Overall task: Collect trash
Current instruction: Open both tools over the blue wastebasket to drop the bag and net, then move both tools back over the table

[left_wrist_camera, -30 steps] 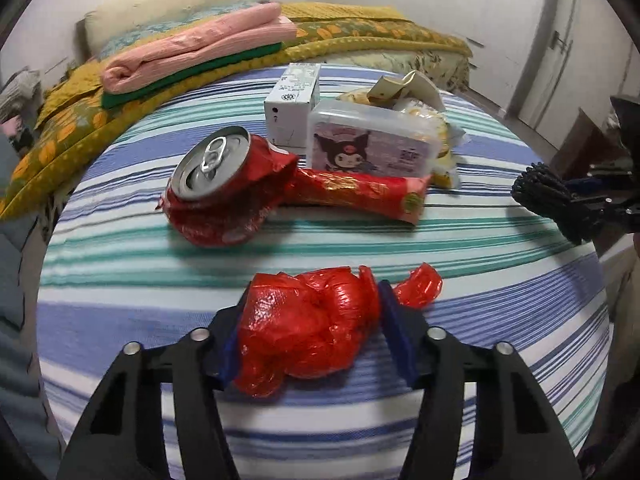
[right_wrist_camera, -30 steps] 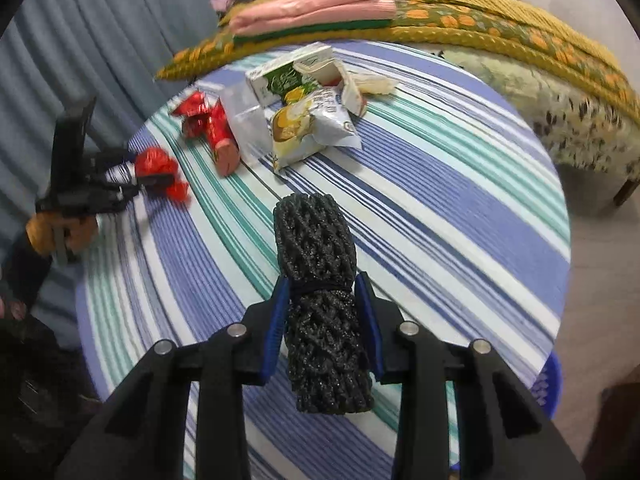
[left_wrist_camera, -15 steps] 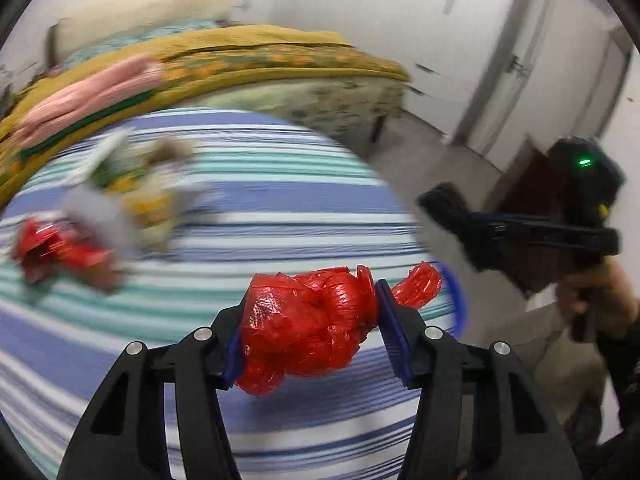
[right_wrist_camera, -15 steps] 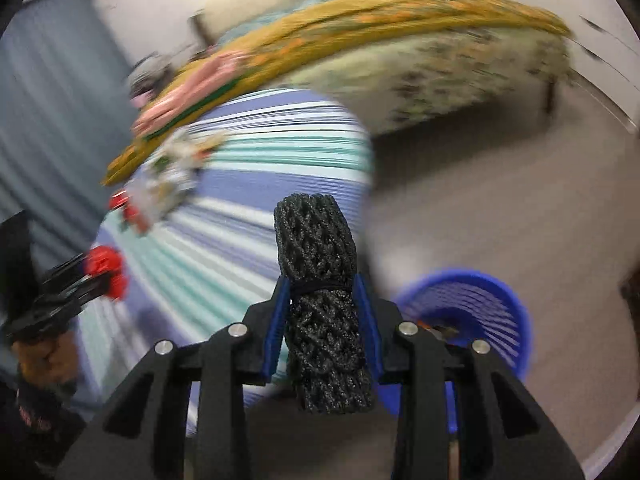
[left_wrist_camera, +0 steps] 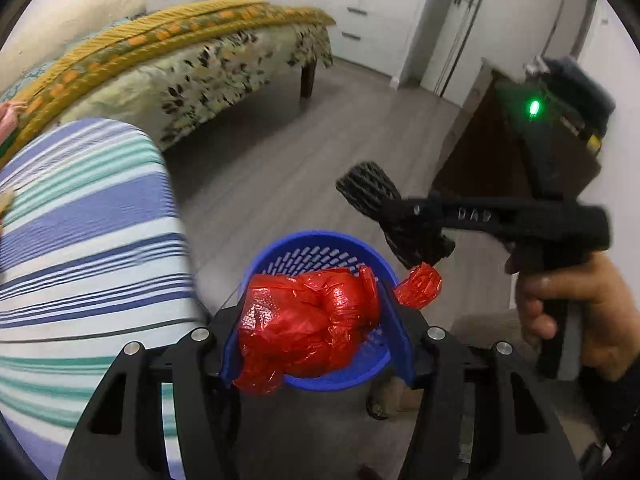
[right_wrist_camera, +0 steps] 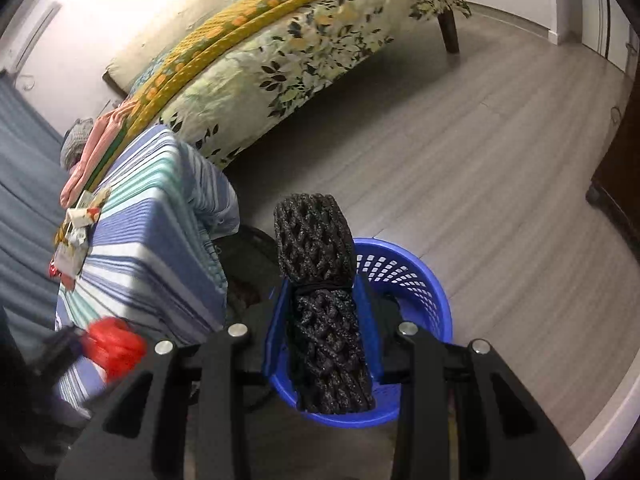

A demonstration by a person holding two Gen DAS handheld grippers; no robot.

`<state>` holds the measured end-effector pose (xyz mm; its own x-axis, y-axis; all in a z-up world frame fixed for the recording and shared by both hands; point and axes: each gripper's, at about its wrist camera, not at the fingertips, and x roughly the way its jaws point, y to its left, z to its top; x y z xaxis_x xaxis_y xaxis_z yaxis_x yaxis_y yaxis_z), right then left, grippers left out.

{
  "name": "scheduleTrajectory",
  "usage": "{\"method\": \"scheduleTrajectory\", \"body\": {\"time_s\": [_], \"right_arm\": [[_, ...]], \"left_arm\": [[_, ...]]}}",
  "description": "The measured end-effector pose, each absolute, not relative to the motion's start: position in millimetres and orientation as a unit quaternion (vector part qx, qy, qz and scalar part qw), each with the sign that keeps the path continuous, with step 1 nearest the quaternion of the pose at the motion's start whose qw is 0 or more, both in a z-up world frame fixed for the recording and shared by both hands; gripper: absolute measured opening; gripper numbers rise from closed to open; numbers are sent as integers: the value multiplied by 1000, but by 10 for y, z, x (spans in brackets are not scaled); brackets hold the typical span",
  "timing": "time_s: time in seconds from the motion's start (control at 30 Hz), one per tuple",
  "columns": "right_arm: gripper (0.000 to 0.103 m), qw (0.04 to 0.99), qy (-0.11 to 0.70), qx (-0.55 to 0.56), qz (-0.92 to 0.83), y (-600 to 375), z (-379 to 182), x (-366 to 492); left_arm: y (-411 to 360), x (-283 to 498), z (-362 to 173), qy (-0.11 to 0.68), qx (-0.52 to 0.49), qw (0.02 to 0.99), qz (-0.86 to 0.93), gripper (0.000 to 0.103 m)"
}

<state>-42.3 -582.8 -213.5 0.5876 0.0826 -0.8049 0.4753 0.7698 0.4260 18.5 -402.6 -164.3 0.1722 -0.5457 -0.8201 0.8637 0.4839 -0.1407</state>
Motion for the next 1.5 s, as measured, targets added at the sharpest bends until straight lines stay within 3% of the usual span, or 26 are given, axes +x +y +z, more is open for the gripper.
{"method": "scheduleTrajectory", "body": {"time_s": [0.17,0.23,0.3,0.33,0.43,0.57,0.7,0.93,1.2,1.5], "right_arm": [[35,827,437,334,-119,-5977,-2233,-411],[36,825,436,339,-121,-6010,-2282,-382],[50,823,434,344,-124,-6043,-2316,-374],[51,822,432,347,-127,-6059,-2319,-379],[53,823,425,351,-135,-6103,-2280,-431],[71,828,411,344,-164,-6145,-2182,-504],[80,841,399,316,-184,-6065,-2049,-541],[83,891,362,203,-184,-5510,-1684,-467],[83,929,353,78,-84,-4474,-1545,-67],[83,925,377,29,35,-3245,-1465,411]], "left_arm": [[-4274,178,-1962,433,211,742,-465,61],[-4358,200,-2079,430,213,745,-463,74],[-4433,224,-2185,426,208,748,-464,84],[-4469,225,-2211,426,206,748,-466,87],[-4494,222,-2222,429,199,749,-464,90],[-4381,155,-2059,421,177,751,-477,92],[-4102,87,-1758,401,152,767,-477,95],[-3273,210,-1319,375,112,815,-428,98],[-2033,729,-1506,401,95,871,-267,98],[-846,1254,-1603,434,76,891,-110,97]]}}
